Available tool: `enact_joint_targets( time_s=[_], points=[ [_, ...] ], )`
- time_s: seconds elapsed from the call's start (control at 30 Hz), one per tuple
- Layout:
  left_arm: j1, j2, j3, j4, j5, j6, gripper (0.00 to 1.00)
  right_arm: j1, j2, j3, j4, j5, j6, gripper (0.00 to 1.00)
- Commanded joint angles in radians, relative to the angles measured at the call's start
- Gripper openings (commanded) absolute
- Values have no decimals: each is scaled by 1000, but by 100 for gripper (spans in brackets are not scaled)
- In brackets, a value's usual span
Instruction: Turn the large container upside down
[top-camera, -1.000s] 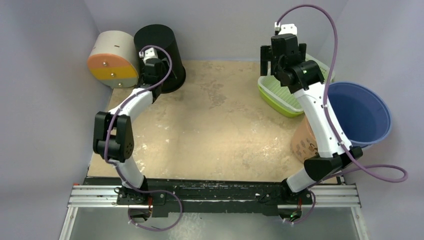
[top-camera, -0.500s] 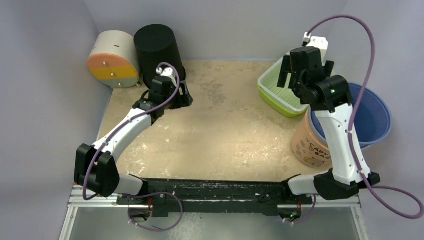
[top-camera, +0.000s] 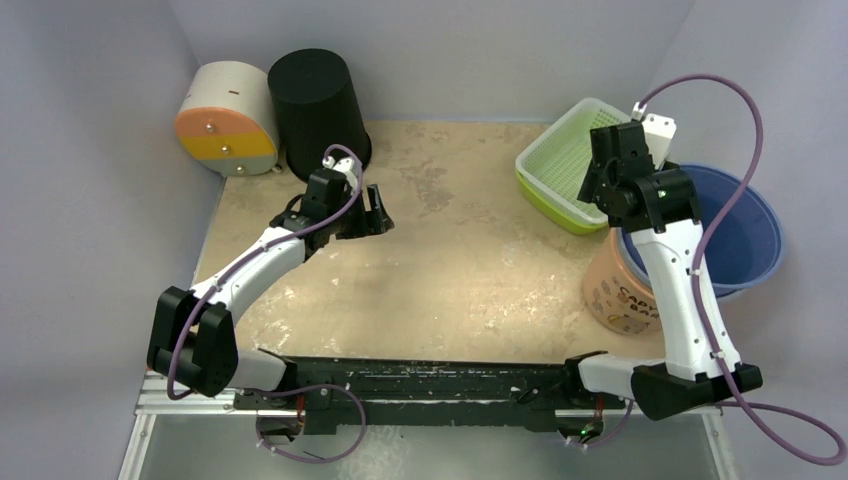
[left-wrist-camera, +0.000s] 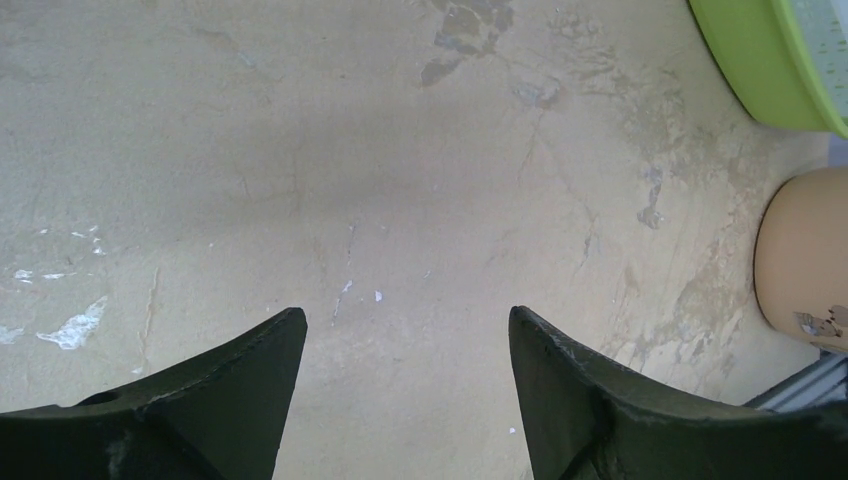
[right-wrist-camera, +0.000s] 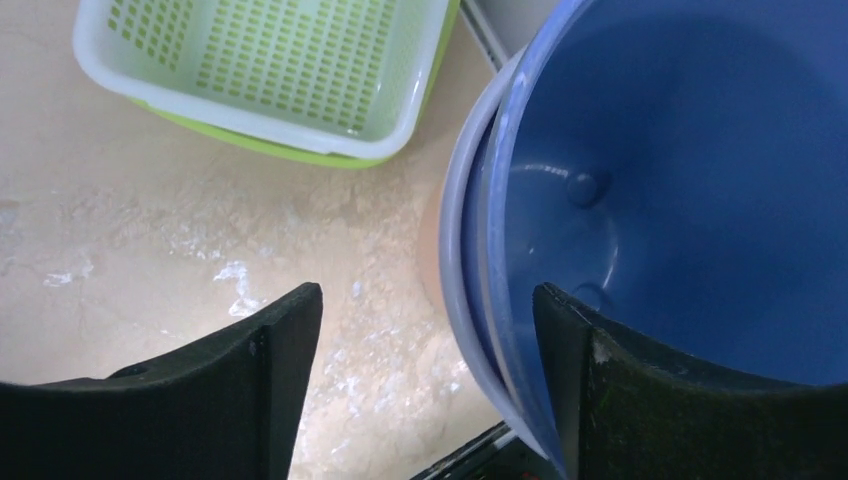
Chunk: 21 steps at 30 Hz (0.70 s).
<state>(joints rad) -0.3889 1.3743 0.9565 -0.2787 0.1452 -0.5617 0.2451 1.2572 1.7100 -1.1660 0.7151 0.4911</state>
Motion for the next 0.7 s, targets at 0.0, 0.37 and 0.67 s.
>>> enact_joint_targets(
  time_s=[0.0, 0.37, 0.67],
  points=[
    [-1, -26, 32, 37, 63, 9, 72, -6, -57, -38, 0, -13, 90, 68],
    [-1, -77, 3, 12, 42, 13, 72, -13, -142, -187, 5, 50, 60, 58],
    [-1, -99, -10, 4, 18, -3, 72, -16, -124, -132, 35, 98, 39, 0]
  ],
)
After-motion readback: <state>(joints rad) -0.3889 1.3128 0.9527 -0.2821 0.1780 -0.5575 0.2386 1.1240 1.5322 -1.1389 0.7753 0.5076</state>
